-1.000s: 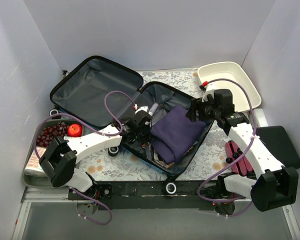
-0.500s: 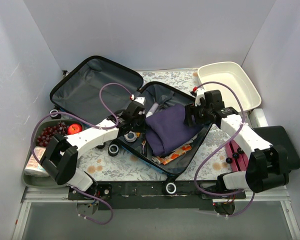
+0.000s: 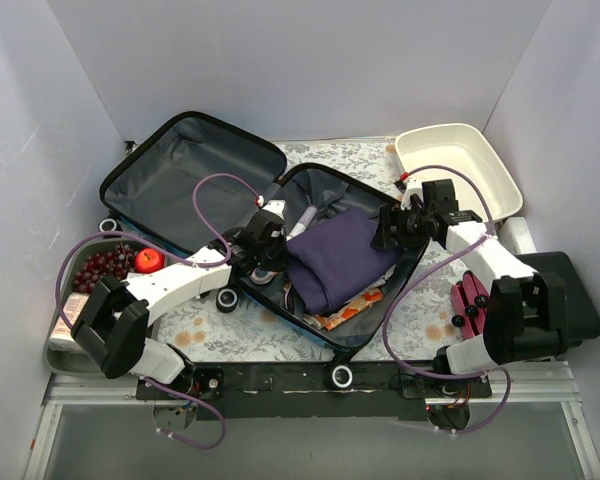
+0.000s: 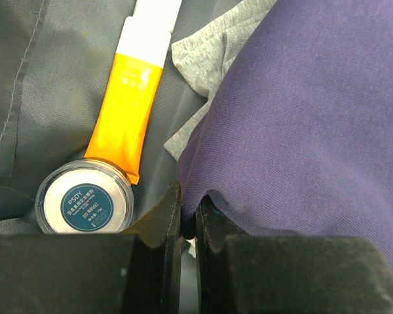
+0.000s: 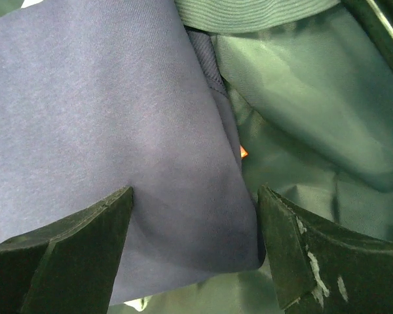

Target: Open, take out, and arrange the luggage

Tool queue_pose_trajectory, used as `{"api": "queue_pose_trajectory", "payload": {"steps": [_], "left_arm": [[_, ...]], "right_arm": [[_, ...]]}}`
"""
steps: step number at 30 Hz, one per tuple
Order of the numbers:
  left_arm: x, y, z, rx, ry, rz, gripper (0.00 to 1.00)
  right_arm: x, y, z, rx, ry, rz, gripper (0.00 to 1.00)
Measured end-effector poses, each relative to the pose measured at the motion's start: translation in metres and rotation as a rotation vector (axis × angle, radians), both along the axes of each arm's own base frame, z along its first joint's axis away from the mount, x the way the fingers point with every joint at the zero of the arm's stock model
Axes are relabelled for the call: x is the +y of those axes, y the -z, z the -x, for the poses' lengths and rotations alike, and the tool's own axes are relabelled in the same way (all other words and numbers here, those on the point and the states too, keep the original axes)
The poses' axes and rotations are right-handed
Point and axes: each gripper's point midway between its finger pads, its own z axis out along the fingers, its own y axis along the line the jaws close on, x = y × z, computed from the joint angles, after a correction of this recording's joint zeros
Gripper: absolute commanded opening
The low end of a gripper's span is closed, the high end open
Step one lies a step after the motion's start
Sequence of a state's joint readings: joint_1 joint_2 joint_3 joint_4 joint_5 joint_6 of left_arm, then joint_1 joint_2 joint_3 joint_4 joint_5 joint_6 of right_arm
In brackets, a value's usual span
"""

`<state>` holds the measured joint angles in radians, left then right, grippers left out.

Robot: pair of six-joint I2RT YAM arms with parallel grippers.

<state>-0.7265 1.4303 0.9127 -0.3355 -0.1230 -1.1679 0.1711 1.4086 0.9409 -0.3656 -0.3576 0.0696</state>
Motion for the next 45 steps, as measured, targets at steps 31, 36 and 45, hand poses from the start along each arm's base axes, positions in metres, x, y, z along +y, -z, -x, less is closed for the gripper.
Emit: {"api": "queue_pose_trajectory", "payload": {"steps": [31,36,45], "left_arm": [[0.016,0.005,0.005,-0.007,-0.037,-0.032,0.00],[0.016,-0.010,0.004,-0.038,-0.042,-0.001,0.00],[0.010,-0.035,-0.002,-0.094,-0.040,0.051,0.00]], "right_arm": [[0.049,0.002,0.012,-0.040,-0.282,-0.096,0.01],[0.049,-0.022,0.016,-0.157,-0.260,0.039,0.01],[0.048,-0.071,0.015,-0.396,-0.233,0.161,0.01]]}}
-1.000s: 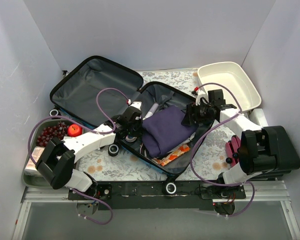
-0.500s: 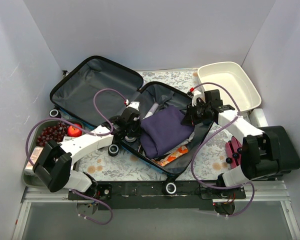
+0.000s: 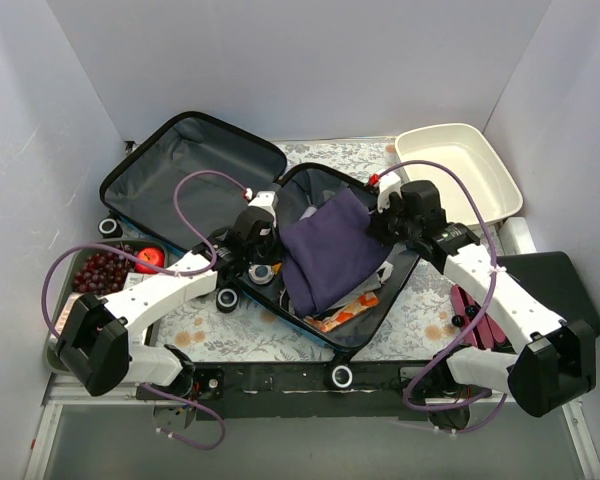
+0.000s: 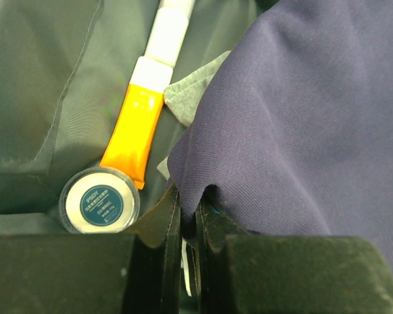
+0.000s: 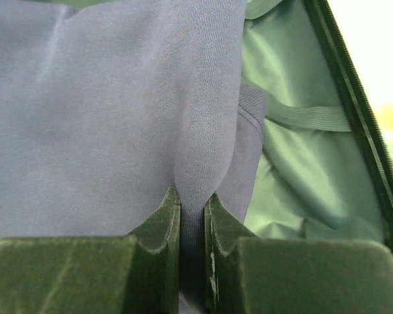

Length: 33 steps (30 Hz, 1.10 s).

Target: Open, take out, and arrange the luggage

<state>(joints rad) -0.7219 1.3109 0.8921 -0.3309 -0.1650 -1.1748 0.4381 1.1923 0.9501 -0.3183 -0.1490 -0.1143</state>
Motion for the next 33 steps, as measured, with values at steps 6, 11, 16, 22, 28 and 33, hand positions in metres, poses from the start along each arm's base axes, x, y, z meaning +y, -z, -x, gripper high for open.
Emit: {"api": "queue_pose_trajectory", "payload": {"steps": [6,11,16,22,28,33], "left_arm": [[-0.018,-0.015,-0.012,-0.028,0.030,0.038,0.57],[-0.030,-0.013,-0.020,-0.021,0.053,0.050,0.97],[-0.029,-0.013,-0.021,-0.020,0.041,0.052,0.98],[-0.017,-0.041,-0.014,-0.078,0.004,0.096,0.98],[0.002,-0.080,-0.007,-0.161,-0.065,0.163,0.98],[0.013,-0.091,-0.005,-0.183,-0.114,0.172,0.98]], "right_arm": [[-0.018,-0.004,-0.016,-0.131,0.074,0.118,0.01],[-0.031,-0.013,-0.029,-0.261,0.104,0.182,0.01],[-0.034,-0.033,-0.044,-0.384,0.131,0.216,0.01],[-0.042,-0.065,-0.056,-0.552,0.204,0.329,0.01],[-0.055,-0.092,-0.073,-0.624,0.337,0.436,0.01],[-0.073,-0.128,-0.097,-0.675,0.565,0.507,0.01]]}}
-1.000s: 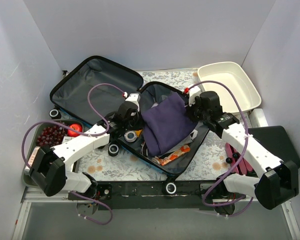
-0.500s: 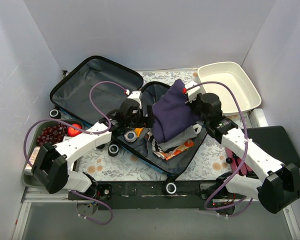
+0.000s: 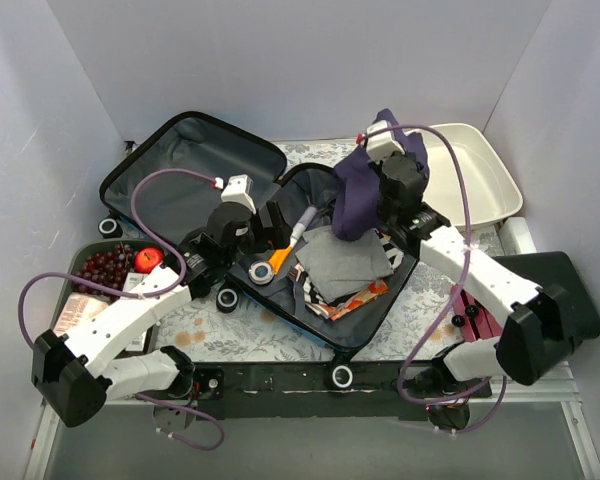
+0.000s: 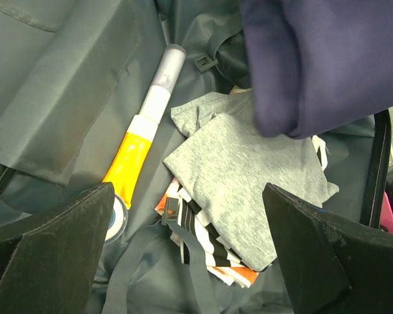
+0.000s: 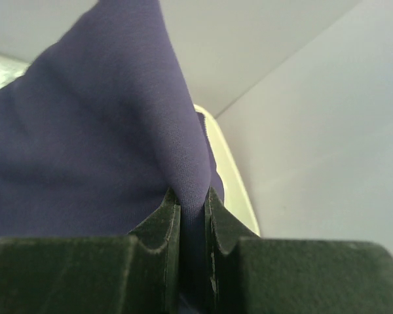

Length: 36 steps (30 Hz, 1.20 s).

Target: Open, take out, and arrange the luggage

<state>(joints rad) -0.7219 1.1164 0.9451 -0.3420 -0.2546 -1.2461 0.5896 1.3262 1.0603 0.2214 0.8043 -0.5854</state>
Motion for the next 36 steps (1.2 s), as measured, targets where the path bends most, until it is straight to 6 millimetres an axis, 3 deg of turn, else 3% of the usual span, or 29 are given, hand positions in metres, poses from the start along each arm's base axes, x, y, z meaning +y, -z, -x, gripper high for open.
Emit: {"api": "queue_pose_trajectory", "payload": {"steps": [8,13,18,22,25,30,32,36], "left_arm": [[0.010,-0.008,0.003,-0.018,-0.035,0.009,0.98],[0.013,-0.014,0.005,-0.033,-0.038,0.021,0.98],[0.009,-0.013,0.008,-0.023,-0.022,0.043,0.98],[0.001,-0.006,0.008,0.019,-0.021,0.078,0.98],[-0.002,0.006,0.007,0.069,-0.039,0.083,0.98],[-0.004,0.028,0.008,0.157,-0.076,0.075,0.98],[-0.004,0.036,0.009,0.190,-0.091,0.073,0.98],[-0.009,0.052,0.010,0.248,-0.098,0.071,0.98]], "right_arm": [[-0.012,-0.050,-0.031,-0.159,0.273,0.053,0.01],[0.004,-0.082,-0.070,-0.228,0.362,0.050,0.01],[0.013,-0.073,-0.077,-0.185,0.370,0.055,0.01],[0.041,-0.053,-0.078,-0.069,0.205,-0.082,0.01],[0.060,-0.033,-0.050,0.021,0.040,-0.276,0.01],[0.073,-0.003,0.027,0.125,-0.115,-0.584,0.01],[0.075,0.011,0.051,0.161,-0.131,-0.674,0.01],[0.065,0.060,0.100,0.270,-0.099,-0.783,0.01]]}}
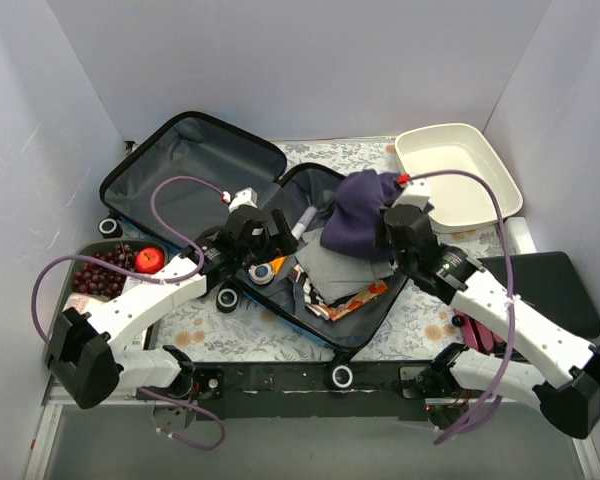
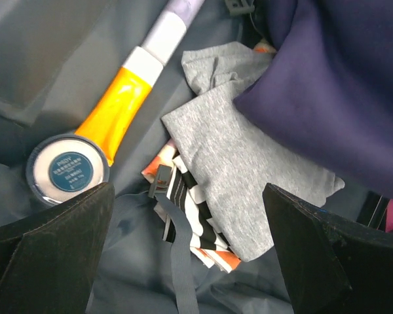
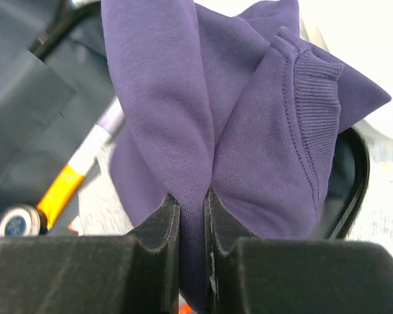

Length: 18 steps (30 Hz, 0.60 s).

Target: Open, take out, and arrange the luggage

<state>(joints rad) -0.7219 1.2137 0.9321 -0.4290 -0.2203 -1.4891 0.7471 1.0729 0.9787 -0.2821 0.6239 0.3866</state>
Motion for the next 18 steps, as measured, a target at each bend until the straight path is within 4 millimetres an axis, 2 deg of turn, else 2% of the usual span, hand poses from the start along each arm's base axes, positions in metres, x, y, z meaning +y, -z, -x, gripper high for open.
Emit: {"api": "queue_pose_trajectory", "payload": {"steps": [4,5,6,8,9,11,12,15,18], "left_arm": [[-0.014,0.013,0.001,0.049,0.045,0.021,0.98],[-0.021,0.015,0.001,0.057,0.065,0.031,0.98],[-0.027,0.017,-0.001,0.064,0.084,0.039,0.98],[-0.042,0.019,-0.004,0.074,0.133,0.064,0.98],[-0.050,0.021,-0.005,0.080,0.158,0.074,0.98],[-0.065,0.024,-0.010,0.089,0.201,0.082,0.98],[-0.071,0.025,-0.013,0.090,0.214,0.084,0.98],[-0.090,0.032,-0.023,0.095,0.248,0.082,0.98],[-0.102,0.040,-0.032,0.102,0.268,0.069,0.98]], "right_arm": [[-0.023,0.036,0.033,0.098,0.073,-0.073,0.02],[-0.030,0.043,0.038,0.113,0.103,-0.087,0.07],[-0.035,0.048,0.042,0.125,0.127,-0.097,0.19],[-0.044,0.056,0.048,0.149,0.186,-0.122,0.36],[-0.049,0.059,0.051,0.160,0.214,-0.125,0.58],[-0.058,0.063,0.056,0.174,0.269,-0.138,0.75],[-0.065,0.066,0.060,0.186,0.292,-0.128,0.90],[-0.079,0.066,0.064,0.194,0.324,-0.115,0.93],[-0.088,0.067,0.060,0.215,0.330,-0.122,0.95]]}}
